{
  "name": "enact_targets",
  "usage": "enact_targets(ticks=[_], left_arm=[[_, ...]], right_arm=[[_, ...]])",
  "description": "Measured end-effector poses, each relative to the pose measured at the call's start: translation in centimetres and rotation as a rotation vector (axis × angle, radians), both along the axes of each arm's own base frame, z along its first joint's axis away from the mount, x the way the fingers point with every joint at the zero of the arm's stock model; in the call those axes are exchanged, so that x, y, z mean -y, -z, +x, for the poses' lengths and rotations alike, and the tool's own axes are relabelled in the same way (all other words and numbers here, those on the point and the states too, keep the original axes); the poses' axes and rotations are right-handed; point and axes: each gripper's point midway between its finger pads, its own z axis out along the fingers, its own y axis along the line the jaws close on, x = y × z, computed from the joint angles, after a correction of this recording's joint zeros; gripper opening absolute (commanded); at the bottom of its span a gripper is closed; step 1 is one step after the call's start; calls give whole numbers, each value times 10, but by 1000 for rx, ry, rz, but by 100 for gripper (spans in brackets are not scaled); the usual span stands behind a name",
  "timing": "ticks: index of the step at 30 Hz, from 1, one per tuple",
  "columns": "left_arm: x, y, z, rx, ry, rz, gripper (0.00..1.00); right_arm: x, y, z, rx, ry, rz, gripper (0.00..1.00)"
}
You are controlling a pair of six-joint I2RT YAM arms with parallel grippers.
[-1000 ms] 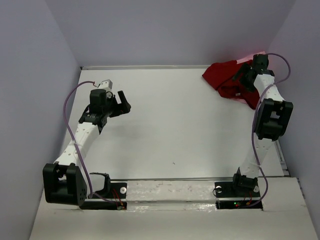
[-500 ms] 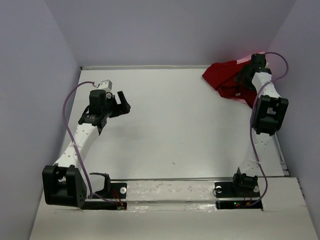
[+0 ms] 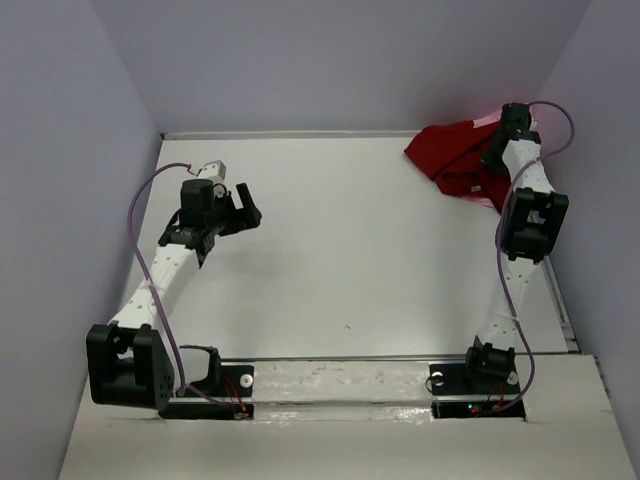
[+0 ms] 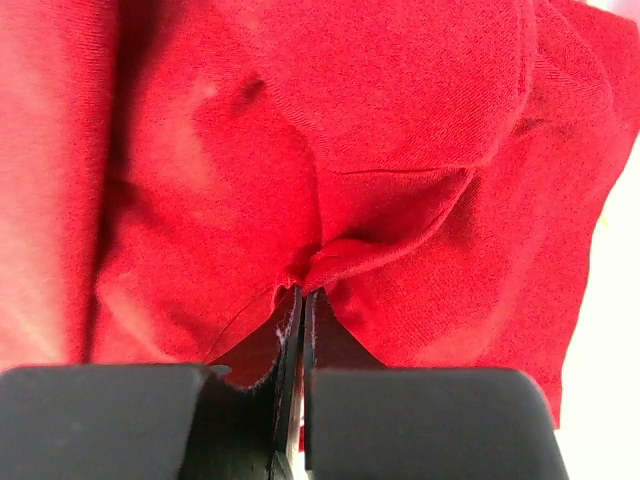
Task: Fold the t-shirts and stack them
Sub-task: Grab crumpled tshirt from the corner of the board with the right arm, then move the tshirt to the center of the board
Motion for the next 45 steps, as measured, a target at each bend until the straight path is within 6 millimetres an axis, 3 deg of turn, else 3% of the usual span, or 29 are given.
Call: enact_targets(ticks=[6, 10, 14, 17, 19, 21, 25, 28, 30, 31, 32, 34, 36, 38, 39, 40, 42, 43, 45], left_arm=[[0, 1, 0, -4, 0, 0, 99], [0, 2, 0, -4, 1, 1, 99], [0, 3, 1, -9, 1, 2, 99], [1, 6, 1, -17, 6, 6, 99], [1, 9, 1, -23, 9, 9, 99], [2, 12, 1, -33, 10, 11, 99], [2, 18, 2, -49, 10, 14, 99], [0, 17, 3, -48, 2, 20, 99], [-1, 16, 4, -43, -6, 24, 99], [-2, 14, 5, -39, -11, 28, 99], [-3, 12, 7, -34, -17, 31, 99], [-5, 11, 8, -27, -28, 37, 99], [-7, 10, 8, -26, -35, 42, 99], [-7, 10, 9, -24, -39, 45, 99], [-8, 10, 9, -23, -40, 45, 99], [-8, 8, 9, -19, -41, 45, 99], [-8, 5, 8, -10, -41, 44, 99], [-8, 4, 8, -6, -42, 43, 99], [-8, 1, 8, 0, -41, 41, 99]], right_arm=[[-11, -12, -9, -14, -9, 53, 0], [-41, -28, -26, -34, -67, 188, 0], [-87, -51, -54, -66, -164, 333, 0], [-158, -64, -84, -119, -312, 461, 0], [-229, -71, -111, -192, -465, 568, 0], [-285, -74, -133, -252, -593, 626, 0], [-418, -93, -214, -418, -920, 801, 0], [-482, -128, -273, -490, -1123, 921, 0], [-505, -159, -293, -479, -1206, 1003, 0], [-511, -177, -298, -453, -1239, 1045, 0], [-513, -208, -302, -402, -1272, 1103, 0], [-509, -257, -300, -291, -1318, 1172, 0], [-494, -308, -298, -138, -1373, 1204, 0], [-465, -367, -309, 27, -1414, 1233, 0], [-460, -376, -311, 48, -1414, 1240, 0], [-444, -401, -317, 138, -1438, 1234, 0], [-422, -433, -334, 247, -1479, 1216, 0], [-413, -441, -341, 284, -1495, 1205, 0], [-404, -439, -350, 300, -1499, 1199, 0]])
